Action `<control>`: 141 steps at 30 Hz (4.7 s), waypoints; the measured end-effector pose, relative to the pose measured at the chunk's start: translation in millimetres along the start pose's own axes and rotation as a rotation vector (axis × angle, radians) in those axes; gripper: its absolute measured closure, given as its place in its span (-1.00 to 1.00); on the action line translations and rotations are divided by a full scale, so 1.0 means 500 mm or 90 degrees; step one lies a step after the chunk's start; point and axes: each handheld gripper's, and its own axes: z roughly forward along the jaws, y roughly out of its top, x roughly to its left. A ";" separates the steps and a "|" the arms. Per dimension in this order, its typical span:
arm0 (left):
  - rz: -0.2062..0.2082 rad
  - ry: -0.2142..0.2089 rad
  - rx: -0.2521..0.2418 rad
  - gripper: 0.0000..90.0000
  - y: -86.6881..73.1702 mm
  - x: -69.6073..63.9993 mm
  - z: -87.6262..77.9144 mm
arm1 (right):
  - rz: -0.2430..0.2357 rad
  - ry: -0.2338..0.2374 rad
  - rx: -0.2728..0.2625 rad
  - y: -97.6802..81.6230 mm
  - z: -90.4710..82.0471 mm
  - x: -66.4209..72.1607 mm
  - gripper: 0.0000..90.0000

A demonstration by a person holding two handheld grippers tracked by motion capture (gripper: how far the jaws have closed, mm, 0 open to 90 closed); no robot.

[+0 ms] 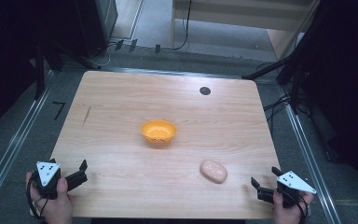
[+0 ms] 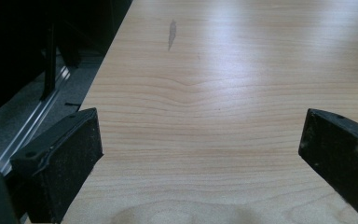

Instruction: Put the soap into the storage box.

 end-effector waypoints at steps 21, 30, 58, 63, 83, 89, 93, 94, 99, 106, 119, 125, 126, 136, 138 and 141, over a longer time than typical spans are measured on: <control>0.016 -0.012 -0.002 -1.00 -0.001 -0.006 -0.001 | -0.081 0.136 0.091 0.033 0.011 0.020 -0.69; 0.016 -0.016 -0.001 -1.00 -0.001 -0.006 0.000 | -0.116 0.143 0.120 0.065 0.025 0.036 -0.68; 0.022 -0.018 0.006 -1.00 0.000 -0.006 0.001 | -0.193 0.211 0.224 0.143 0.076 0.087 -0.52; 0.022 -0.019 0.005 -1.00 0.000 -0.006 0.002 | -0.205 0.219 0.227 0.152 0.089 0.098 -0.51; 0.025 -0.022 0.007 -1.00 0.001 -0.007 0.003 | -0.218 0.247 0.254 0.180 0.130 0.143 -0.48; 0.025 -0.023 0.008 -1.00 0.001 -0.007 0.003 | -0.218 0.252 0.263 0.183 0.139 0.153 -0.48; 0.025 -0.022 0.008 -1.00 0.001 -0.007 0.004 | -0.217 0.259 0.270 0.184 0.145 0.161 -0.48; 0.025 -0.023 0.007 -1.00 0.001 -0.007 0.004 | -0.217 0.260 0.272 0.184 0.147 0.163 -0.48; 0.023 -0.023 0.006 -1.00 0.001 -0.006 0.003 | -0.217 0.260 0.283 0.182 0.162 0.173 -0.48; 0.022 -0.024 0.006 -1.00 0.001 -0.006 0.003 | -0.217 0.262 0.295 0.179 0.177 0.189 -0.47; 0.027 -0.023 0.011 -1.00 0.001 -0.007 0.004 | -0.220 0.241 0.315 0.175 0.194 0.201 -0.30; 0.030 -0.021 0.011 -1.00 0.001 -0.009 0.004 | -0.209 0.231 0.309 0.174 0.196 0.199 -0.33; 0.030 -0.021 0.010 -1.00 0.001 -0.009 0.003 | -0.209 0.231 0.309 0.174 0.196 0.199 -0.33; 0.026 -0.014 0.008 -0.90 0.001 -0.008 0.003 | -0.225 0.242 0.314 0.178 0.196 0.197 -0.26; 0.024 -0.016 0.005 -0.90 0.001 -0.007 0.003 | -0.238 0.243 0.316 0.179 0.195 0.197 -0.26; 0.026 -0.014 0.007 -0.90 0.001 -0.008 0.003 | -0.254 0.238 0.320 0.183 0.193 0.199 -0.26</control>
